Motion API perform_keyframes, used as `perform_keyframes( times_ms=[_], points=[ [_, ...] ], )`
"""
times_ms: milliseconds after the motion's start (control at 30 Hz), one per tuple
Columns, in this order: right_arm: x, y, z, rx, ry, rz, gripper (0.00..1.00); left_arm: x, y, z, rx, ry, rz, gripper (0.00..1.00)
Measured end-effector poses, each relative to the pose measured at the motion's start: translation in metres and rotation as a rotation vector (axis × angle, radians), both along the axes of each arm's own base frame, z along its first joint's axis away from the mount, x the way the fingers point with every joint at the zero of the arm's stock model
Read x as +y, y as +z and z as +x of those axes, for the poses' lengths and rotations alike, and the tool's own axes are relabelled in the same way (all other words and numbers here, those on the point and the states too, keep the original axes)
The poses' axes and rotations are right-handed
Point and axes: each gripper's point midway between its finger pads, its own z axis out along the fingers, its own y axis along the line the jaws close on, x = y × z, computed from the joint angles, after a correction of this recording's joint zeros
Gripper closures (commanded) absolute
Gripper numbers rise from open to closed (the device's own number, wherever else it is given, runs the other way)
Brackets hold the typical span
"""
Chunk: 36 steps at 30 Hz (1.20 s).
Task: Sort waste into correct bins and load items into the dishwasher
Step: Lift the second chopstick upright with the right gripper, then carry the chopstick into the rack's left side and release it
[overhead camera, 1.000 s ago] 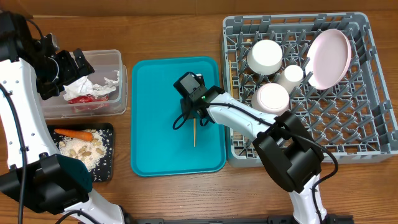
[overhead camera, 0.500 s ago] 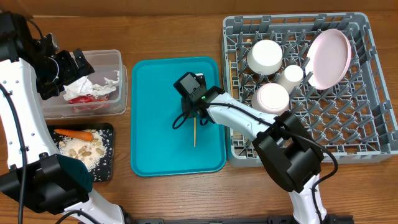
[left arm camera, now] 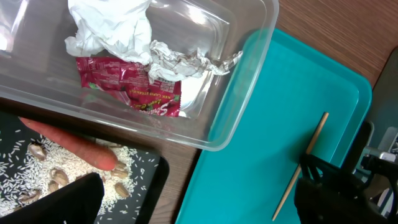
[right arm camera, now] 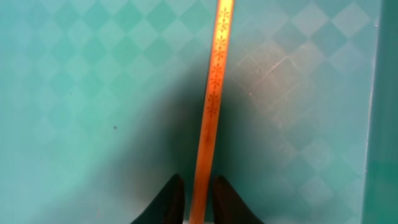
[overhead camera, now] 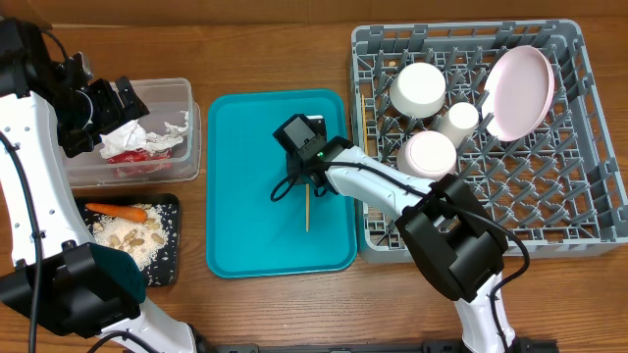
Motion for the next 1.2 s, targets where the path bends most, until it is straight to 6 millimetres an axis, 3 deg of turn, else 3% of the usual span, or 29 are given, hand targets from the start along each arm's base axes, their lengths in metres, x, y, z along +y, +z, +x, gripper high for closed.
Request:
perform_keyframes(
  times_ms=[200, 967, 1067, 1200],
  points=[
    [0.0, -0.001, 0.001, -0.002, -0.007, 0.0, 0.96, 0.0, 0.0, 0.0, 0.0, 0.0, 0.0, 0.01],
    [0.0, 0.003, 0.0, -0.003, -0.004, 0.007, 0.96, 0.0, 0.0, 0.0, 0.0, 0.0, 0.0, 0.0],
    [0.001, 0.013, 0.0, -0.015, -0.001, 0.019, 0.96, 0.0, 0.0, 0.0, 0.0, 0.0, 0.0, 0.0],
    [0.006, 0.049, 0.003, -0.067, 0.017, 0.07, 0.96, 0.0, 0.0, 0.0, 0.0, 0.0, 0.0, 0.0]
  ],
)
